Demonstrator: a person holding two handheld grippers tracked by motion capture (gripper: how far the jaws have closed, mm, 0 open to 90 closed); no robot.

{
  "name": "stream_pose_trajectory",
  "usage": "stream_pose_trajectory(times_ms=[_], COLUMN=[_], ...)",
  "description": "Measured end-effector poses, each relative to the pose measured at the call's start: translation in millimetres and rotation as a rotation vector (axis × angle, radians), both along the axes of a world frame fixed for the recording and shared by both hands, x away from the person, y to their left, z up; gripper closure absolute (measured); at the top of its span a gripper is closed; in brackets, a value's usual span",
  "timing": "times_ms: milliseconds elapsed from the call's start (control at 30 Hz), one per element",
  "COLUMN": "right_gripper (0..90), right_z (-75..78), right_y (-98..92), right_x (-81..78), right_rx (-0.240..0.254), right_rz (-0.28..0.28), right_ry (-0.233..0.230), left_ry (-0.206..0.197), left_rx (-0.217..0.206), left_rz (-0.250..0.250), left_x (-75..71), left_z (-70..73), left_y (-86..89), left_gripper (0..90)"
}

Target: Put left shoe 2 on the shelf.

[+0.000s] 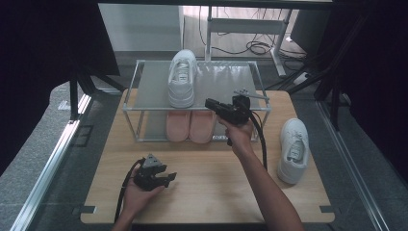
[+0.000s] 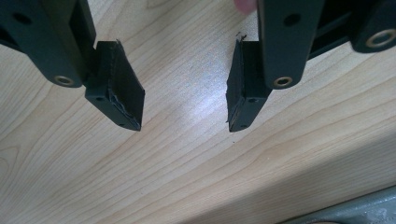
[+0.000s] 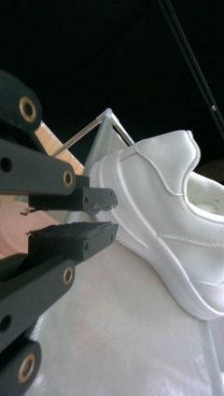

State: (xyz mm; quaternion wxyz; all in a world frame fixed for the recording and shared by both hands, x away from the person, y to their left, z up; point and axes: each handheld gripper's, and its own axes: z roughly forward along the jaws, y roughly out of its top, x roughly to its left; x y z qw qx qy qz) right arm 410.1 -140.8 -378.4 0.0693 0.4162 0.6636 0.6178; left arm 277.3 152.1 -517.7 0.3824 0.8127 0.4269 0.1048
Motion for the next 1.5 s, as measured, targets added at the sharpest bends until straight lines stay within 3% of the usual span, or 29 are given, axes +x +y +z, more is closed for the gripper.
stream_pose_trajectory(times_ms=[333, 533, 1033, 1500], right_gripper=[69.4, 65.5, 62.4, 68.6], right_z=[-10.9, -19.6, -48.9, -73.5], right_y=[-22.0, -32.0, -58.3, -76.1], right_x=[-26.7, -40.6, -68.1, -90.8], right_rx=[0.013, -0.026, -0.089, -0.233], right_rz=[0.012, 0.010, -0.010, -0.027], right_ry=[-0.027, -0.051, -0.048, -0.045], left_ry=[0.003, 0.001, 0.001, -0.003], left_rx=[0.003, 0.003, 0.000, 0.002], left_rz=[0.003, 0.006, 0.007, 0.015], left_x=[-0.5, -1.3, 0.7, 0.4], left_z=[0.1, 0.7, 0.6, 2.5], left_y=[-0.5, -0.8, -1.5, 1.6], left_gripper=[47.4, 47.4, 47.4, 47.3])
